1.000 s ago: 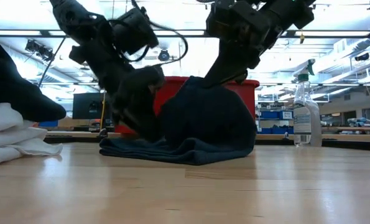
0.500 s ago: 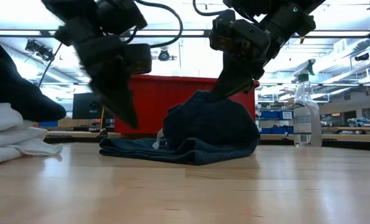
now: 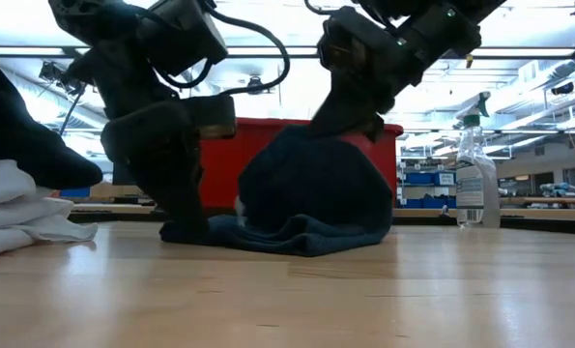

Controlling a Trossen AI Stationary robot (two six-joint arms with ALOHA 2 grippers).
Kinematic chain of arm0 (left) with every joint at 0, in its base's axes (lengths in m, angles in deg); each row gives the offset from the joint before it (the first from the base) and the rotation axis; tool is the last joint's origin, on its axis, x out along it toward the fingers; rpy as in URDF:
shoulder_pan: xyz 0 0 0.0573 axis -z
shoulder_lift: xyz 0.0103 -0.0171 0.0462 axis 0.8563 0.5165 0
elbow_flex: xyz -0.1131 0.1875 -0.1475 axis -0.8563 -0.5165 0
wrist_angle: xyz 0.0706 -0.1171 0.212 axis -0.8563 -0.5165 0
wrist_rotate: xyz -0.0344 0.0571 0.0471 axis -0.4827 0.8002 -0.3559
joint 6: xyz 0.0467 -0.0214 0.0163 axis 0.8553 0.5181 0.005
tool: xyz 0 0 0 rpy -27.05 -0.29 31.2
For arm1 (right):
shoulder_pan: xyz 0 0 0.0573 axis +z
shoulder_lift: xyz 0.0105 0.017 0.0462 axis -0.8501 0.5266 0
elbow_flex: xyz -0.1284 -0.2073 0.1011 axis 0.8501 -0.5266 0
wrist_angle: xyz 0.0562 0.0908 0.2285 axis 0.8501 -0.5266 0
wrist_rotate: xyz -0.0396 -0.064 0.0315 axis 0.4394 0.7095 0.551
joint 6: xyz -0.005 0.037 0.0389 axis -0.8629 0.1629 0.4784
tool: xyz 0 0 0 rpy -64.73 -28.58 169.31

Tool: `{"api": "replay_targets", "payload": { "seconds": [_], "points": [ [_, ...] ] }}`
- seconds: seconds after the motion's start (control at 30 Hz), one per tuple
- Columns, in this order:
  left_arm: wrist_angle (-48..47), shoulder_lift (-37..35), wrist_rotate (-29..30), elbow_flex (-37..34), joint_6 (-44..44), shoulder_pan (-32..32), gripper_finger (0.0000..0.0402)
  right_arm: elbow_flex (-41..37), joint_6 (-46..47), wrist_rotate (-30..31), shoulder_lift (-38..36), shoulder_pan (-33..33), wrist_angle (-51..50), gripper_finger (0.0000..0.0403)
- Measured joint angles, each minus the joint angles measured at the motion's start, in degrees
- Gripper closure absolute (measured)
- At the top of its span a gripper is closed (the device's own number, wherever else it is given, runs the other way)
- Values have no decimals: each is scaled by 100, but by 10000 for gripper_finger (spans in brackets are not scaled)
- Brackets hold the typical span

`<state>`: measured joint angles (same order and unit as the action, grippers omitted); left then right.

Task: Fold Laundry from Bin
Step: Fold the dark blue shorts

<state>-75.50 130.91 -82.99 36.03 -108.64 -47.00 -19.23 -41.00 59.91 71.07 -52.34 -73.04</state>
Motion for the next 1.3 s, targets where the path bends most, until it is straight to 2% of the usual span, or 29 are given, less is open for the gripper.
{"api": "replay_targets", "payload": {
  "seconds": [0.23,0.47,0.6,0.83,1.0,1.2,1.3],
  "points": [
    [123,15,7,-7,-24,-17,230,0,114,178,2,115,381,377],
    [-486,-88,-66,-11,37,-15,230,2,229,312,21,186,629,377],
    [-391,-84,-69,-20,20,-15,230,2,111,408,291,208,733,377],
    [-296,-79,-88,-15,-52,-15,230,-5,130,17,947,272,1478,377],
    [-301,-77,-91,-16,-104,-15,230,11,24,-85,951,344,1496,376],
    [-275,-77,-101,-24,-101,-52,230,12,-299,139,1263,455,1446,355],
    [-276,-77,-124,-22,-99,-81,230,9,-132,-23,1618,458,1537,338]
  ]
}}
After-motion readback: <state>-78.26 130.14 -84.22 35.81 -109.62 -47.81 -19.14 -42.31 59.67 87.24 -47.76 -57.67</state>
